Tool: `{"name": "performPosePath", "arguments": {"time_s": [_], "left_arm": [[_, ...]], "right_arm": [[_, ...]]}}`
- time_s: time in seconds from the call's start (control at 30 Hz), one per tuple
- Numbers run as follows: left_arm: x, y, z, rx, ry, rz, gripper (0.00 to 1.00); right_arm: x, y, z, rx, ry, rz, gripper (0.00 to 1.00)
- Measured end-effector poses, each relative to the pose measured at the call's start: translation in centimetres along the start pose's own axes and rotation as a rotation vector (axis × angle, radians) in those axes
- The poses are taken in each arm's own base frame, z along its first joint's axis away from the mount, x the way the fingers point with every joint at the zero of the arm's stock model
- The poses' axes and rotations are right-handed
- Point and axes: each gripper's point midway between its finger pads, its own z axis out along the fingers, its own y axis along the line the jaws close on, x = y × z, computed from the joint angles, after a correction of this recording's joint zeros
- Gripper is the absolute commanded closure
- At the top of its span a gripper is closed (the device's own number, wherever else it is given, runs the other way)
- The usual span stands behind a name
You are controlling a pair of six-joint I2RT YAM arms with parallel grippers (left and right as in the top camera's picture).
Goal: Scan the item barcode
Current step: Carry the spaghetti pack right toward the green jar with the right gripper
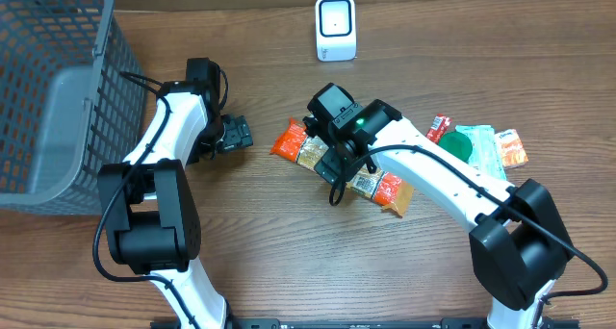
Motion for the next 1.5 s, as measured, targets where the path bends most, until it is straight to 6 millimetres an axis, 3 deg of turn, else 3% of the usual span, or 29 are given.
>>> {"name": "performPosePath", "arguments": {"time_s": [0.3, 0.63, 0.87, 1.0, 1.2, 1.5], "left_arm": [[0.0, 0.0, 0.0, 0.000, 0.000, 0.000, 0.00], [0.0, 0.0, 0.0, 0.000, 0.000, 0.000, 0.00], [0.0, 0.0, 0.0, 0.000, 0.000, 0.000, 0.00], [0.0, 0.0, 0.0, 0.000, 0.000, 0.000, 0.00], [0.0, 0.0, 0.0, 0.000, 0.000, 0.000, 0.00], [0.0, 0.0, 0.0, 0.000, 0.000, 0.000, 0.00]], "right_arm": [[-4.1, 0.0, 1.4, -0.008, -0.149, -0.026, 0.04], [-3.0, 1.1, 8.7, -0.048, -0.060, -0.028, 0.10], [-2.7, 1.2, 8.6, -0.052, -0.044, -0.039, 0.26], [-2.3, 1.3, 8.5, -0.058, -0.029, -0.042, 0.28], [-2.3, 1.3, 8.5, -0.059, -0.028, -0.042, 0.10], [-3.4, 0.9, 8.6, -0.041, -0.071, -0.044, 0.07]]}}
